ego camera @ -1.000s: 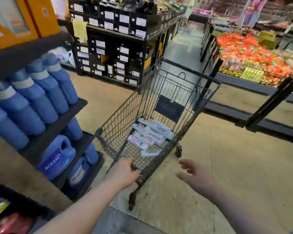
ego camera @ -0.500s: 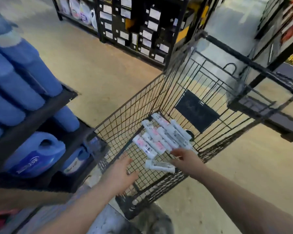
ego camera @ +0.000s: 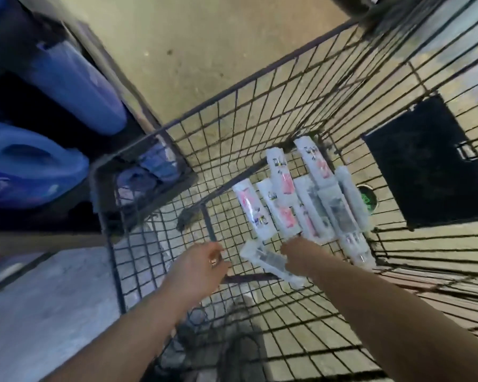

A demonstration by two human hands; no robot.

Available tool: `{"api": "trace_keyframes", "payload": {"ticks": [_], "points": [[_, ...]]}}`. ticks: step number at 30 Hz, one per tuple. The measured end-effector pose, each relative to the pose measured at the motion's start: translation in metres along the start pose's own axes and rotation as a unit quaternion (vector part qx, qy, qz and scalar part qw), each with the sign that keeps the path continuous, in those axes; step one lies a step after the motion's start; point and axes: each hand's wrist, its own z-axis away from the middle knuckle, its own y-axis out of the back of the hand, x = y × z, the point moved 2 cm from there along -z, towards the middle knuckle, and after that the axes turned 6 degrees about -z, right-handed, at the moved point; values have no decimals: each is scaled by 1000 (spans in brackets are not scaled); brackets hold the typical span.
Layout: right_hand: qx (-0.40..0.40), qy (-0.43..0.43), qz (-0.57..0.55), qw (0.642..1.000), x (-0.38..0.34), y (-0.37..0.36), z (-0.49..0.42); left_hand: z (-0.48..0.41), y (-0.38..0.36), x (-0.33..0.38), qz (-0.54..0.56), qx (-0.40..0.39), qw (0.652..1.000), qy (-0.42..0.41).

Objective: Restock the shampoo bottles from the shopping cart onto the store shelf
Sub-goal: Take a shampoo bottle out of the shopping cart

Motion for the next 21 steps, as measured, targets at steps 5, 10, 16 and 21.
{"api": "trace_keyframes", "payload": {"ticks": [5,10,16,21], "points": [[-13,23,57,998,-7,-43,-52,-14,16,-29,-93,193,977,-24],[23,-10,92,995,-14,-78,-68,-23,46,-53,-92,275,956,45],[91,27,91,991,-12,-79,-70,-33,50,-71,-81,220,971,50],[66,18,17,997,-13,-68,-62,-34,54,-72,-52,183,980,54]]}}
